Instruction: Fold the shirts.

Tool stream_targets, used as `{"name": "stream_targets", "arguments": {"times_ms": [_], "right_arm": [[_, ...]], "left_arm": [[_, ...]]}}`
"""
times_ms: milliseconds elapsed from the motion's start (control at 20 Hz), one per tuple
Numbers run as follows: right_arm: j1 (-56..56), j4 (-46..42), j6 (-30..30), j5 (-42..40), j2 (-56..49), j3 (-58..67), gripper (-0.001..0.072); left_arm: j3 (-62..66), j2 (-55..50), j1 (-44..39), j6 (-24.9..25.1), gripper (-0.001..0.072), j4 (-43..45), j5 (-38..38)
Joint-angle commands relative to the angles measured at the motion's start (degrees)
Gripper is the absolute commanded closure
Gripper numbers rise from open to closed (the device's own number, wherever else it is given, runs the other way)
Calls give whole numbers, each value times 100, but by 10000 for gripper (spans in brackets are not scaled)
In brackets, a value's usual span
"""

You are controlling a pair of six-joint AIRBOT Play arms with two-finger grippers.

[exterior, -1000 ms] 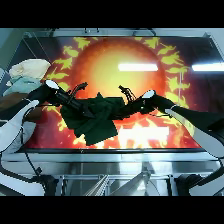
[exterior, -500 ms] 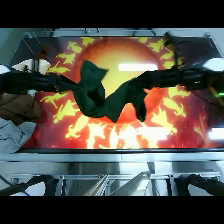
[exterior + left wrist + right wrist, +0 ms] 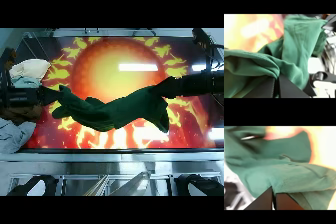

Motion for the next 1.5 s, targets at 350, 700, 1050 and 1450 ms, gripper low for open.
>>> {"name": "stream_targets", "arguments": {"times_ms": [350, 700, 1050, 1450], "right_arm": [[33, -1154, 1169, -1788, -361, -833, 690], [-57, -916, 1263, -3077, -1287, -863, 208], [-1401, -2236, 1130, -1545, -1401, -901, 190], [-1563, -225, -817, -1663, -3099, -979, 190]], "left_arm": [[-1252, 367, 516, 697, 687, 90, 1084], [-249, -2035, -422, 931, 340, 85, 1351], [1152, -2981, 140, -627, -8, 1867, 293], [-732, -2750, 348, -1161, -7, 2734, 660]]}}
